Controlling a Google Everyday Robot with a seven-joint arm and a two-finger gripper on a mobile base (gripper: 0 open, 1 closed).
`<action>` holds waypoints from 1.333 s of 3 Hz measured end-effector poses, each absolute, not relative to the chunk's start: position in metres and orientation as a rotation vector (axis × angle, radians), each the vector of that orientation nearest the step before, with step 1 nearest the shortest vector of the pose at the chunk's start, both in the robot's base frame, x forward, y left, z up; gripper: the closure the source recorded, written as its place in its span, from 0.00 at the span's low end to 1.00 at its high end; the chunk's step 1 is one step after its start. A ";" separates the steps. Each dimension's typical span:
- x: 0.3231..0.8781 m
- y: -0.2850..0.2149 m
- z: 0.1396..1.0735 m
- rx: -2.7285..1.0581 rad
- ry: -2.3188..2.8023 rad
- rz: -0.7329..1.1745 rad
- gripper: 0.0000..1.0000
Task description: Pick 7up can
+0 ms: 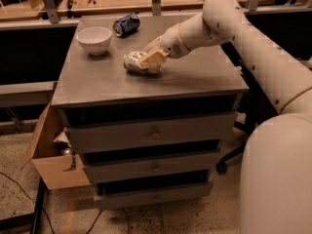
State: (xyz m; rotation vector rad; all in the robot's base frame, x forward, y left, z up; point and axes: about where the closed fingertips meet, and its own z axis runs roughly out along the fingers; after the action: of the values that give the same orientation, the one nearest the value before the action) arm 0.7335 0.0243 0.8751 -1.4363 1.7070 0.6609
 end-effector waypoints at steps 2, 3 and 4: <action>0.718 0.037 0.873 -1.494 1.690 0.705 0.45; 0.714 0.041 0.873 -1.509 1.685 0.713 0.22; 0.710 0.045 0.871 -1.534 1.677 0.729 0.25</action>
Offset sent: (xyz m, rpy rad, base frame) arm -0.0214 0.0128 0.0032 -0.0078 0.0206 0.0780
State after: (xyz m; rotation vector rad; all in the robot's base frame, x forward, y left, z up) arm 0.7099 0.0452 0.8713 -1.5343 1.6773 0.7288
